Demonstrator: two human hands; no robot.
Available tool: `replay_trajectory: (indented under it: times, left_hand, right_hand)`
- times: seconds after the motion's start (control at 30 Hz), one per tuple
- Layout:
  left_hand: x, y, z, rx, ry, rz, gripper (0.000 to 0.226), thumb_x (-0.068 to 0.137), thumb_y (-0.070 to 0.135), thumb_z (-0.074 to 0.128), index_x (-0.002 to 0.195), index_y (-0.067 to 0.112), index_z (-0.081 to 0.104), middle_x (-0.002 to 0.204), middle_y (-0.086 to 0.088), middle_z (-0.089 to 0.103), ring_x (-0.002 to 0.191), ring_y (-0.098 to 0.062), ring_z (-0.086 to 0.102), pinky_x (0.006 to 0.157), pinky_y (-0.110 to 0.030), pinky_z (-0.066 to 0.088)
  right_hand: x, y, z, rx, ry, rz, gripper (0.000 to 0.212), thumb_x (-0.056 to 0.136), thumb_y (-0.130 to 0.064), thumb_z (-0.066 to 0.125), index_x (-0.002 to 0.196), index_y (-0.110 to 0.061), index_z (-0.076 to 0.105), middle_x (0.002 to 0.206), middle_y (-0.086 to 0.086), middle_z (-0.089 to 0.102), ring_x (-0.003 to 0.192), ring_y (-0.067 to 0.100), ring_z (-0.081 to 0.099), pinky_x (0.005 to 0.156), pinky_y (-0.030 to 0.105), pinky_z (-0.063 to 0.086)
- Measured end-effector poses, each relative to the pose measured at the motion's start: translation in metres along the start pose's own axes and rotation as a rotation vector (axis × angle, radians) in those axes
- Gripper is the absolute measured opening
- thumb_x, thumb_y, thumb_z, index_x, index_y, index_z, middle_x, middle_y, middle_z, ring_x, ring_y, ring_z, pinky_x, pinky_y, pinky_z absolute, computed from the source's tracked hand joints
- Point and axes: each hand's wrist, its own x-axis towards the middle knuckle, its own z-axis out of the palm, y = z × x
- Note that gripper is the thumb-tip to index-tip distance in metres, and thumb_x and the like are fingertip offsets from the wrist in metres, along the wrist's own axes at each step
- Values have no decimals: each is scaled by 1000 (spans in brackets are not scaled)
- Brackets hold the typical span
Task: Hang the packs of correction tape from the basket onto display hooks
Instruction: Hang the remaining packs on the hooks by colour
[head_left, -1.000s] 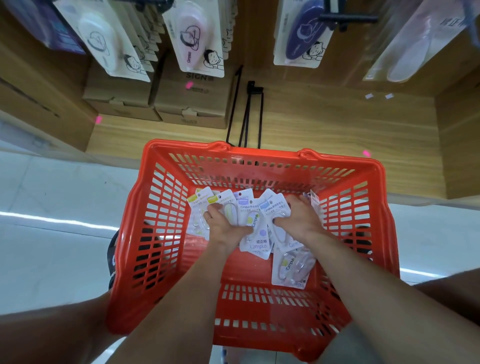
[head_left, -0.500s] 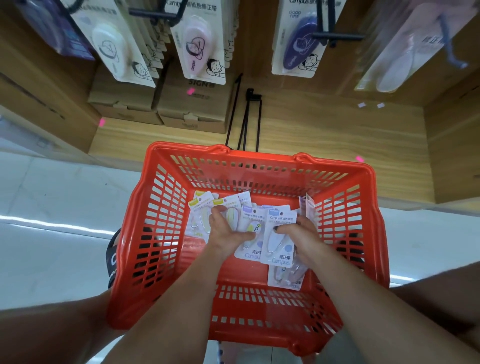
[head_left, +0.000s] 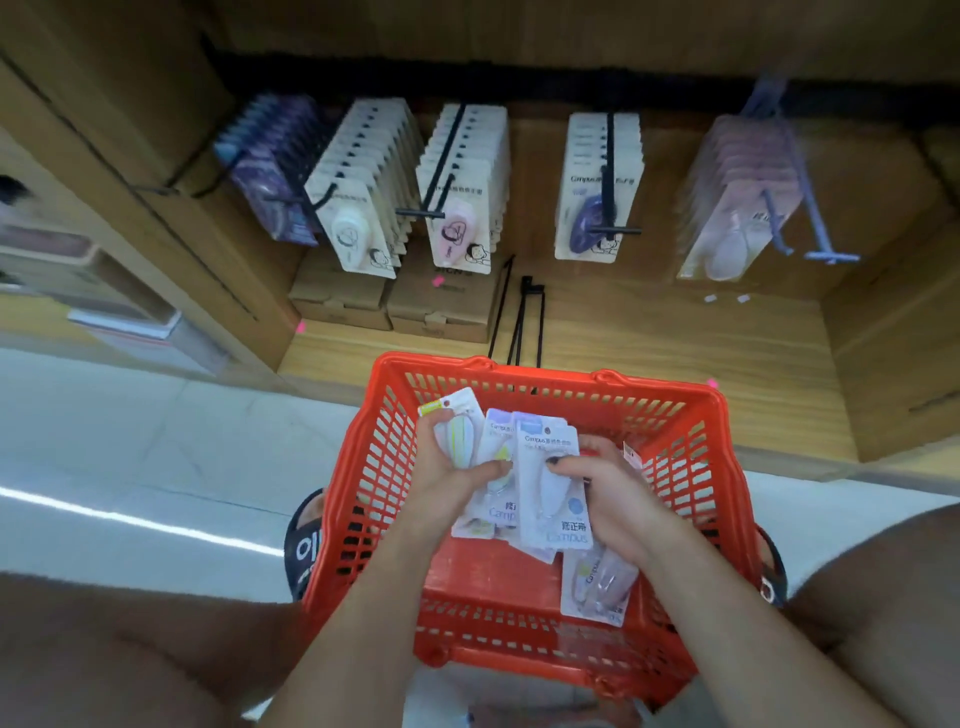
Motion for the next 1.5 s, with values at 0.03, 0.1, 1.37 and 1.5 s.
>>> replay_trajectory:
  times: [0.03, 0.1, 1.37, 1.5]
  left_hand:
    - [-3, 9, -1, 6, 11, 51, 83, 66, 5, 94, 120, 45, 44, 129, -8, 59, 111, -28, 68, 78, -37, 62]
    - [-12, 26, -5, 30, 36, 135, 83, 66, 8, 94, 121, 44, 43, 129, -3, 57, 115, -23, 65, 85, -32, 60]
    - [-105, 270, 10, 204, -168, 837, 21, 105, 32, 58, 127, 31, 59, 116, 27, 67, 112, 8, 61, 86, -6, 45]
    - [-104, 300, 37, 181, -186, 895, 19, 105, 30, 59, 124, 31, 60, 114, 26, 68, 110, 7, 63, 86, -9, 48]
  right_hand:
    - [-5, -4, 3, 15, 9, -4, 50, 87, -2, 71, 132, -8, 52, 121, 22, 72, 108, 38, 73, 94, 65, 56]
    - [-12, -13, 8, 35, -35, -10, 60, 84, -1, 73, 139, -5, 50, 126, 23, 71, 114, 39, 71, 99, 66, 53]
    - [-182, -185, 28, 69, -199, -714, 47, 95, 5, 57, 140, -10, 59, 131, 14, 72, 124, 37, 66, 114, 63, 42]
    - [-196, -199, 0, 106, -172, -757, 54, 85, -2, 69, 138, -9, 61, 133, 16, 70, 126, 40, 64, 110, 59, 45]
